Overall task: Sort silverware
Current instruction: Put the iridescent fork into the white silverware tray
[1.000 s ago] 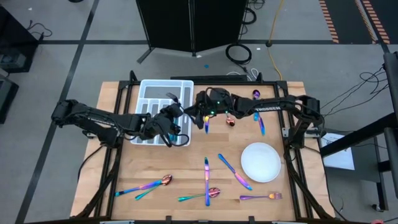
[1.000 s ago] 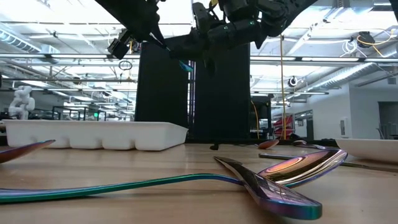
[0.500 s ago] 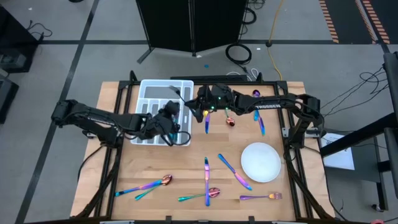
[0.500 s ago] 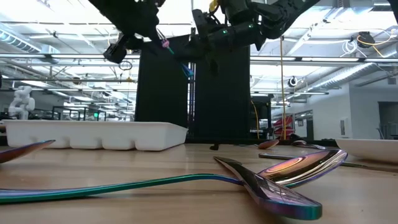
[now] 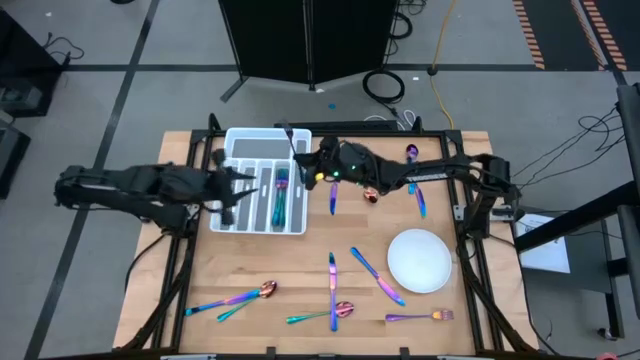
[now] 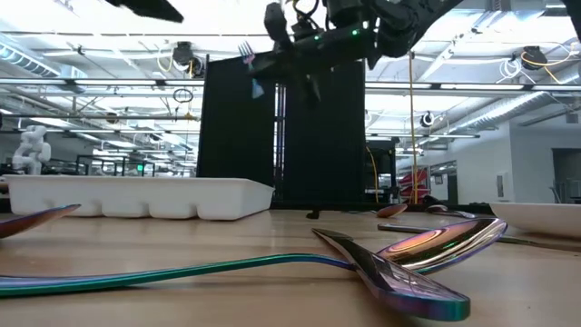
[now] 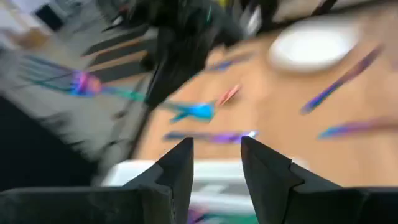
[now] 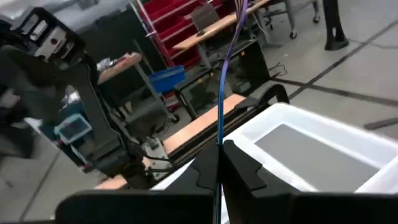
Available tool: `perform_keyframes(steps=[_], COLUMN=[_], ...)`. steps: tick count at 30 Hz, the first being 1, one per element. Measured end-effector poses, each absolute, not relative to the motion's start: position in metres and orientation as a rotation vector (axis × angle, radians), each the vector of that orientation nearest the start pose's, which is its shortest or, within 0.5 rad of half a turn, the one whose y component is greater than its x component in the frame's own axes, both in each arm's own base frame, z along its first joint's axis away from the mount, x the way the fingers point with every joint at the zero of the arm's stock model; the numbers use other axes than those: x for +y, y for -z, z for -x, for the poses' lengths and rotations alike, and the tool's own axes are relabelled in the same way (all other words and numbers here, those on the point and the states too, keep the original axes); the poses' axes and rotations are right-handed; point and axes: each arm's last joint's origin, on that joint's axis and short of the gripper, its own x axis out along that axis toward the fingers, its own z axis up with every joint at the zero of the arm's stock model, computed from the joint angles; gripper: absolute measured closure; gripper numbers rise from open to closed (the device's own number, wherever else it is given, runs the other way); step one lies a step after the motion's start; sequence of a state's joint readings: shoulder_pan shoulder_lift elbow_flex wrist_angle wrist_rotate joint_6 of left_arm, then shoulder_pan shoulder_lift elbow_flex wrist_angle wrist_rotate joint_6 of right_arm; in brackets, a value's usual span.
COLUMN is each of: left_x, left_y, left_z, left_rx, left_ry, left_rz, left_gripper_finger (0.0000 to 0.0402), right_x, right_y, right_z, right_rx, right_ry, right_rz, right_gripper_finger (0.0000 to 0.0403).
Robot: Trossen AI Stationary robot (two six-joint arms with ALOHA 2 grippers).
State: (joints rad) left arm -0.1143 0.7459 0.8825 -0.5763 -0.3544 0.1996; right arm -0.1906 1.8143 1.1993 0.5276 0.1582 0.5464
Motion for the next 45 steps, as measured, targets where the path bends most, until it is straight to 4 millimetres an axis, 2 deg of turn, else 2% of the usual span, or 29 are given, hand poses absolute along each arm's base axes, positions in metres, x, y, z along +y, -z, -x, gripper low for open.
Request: perform_keyframes(steps=[2,6,10,18,21,24,28,33,45], left_x=[-0.01,-0.016,-0.022,-0.03,-0.028,-0.028,-0.029,-0.03,-0.03], left_y=[-0.332,-0.312,-0.29,-0.263,-0.265,-0.267,-0.269,-0.268,-0.268], left_z=[-0.136,-0.127,-0.12,-0.106,-0.103,-0.1,-0.1,-0.1,-0.1], left_rx=[0.363,0.232,0.142,-0.035,-0.061,-0.086,-0.103,-0.099,-0.101], left_ry=[-0.124,-0.02,0.059,0.164,0.134,0.136,0.201,0.208,0.206], left_rz=[-0.21,-0.13,-0.079,-0.114,-0.128,-0.12,-0.09,-0.091,-0.091], left_gripper_finger=[0.0266,0.0266,0.0265,0.0265,0.0265,0.0265,0.0265,0.0265,0.0265], right_x=[-0.077,-0.066,-0.055,-0.018,-0.017,-0.016,-0.014,-0.013,-0.014], right_y=[-0.25,-0.224,-0.2,-0.186,-0.181,-0.173,-0.159,-0.154,-0.132], right_z=[-0.414,-0.428,-0.436,-0.439,-0.44,-0.45,-0.471,-0.489,-0.492], right_rx=[-0.052,-0.071,-0.071,-0.137,-0.133,-0.116,-0.079,-0.036,0.061], right_ry=[0.336,0.315,0.392,0.575,0.595,0.607,0.58,0.575,0.642], right_rz=[-0.593,-0.695,-0.756,-0.804,-0.838,-0.861,-0.886,-0.88,-0.874], right_gripper_finger=[0.0403,0.0403,0.0403,0.0403,0.0403,0.0403,0.0403,0.0403,0.0403])
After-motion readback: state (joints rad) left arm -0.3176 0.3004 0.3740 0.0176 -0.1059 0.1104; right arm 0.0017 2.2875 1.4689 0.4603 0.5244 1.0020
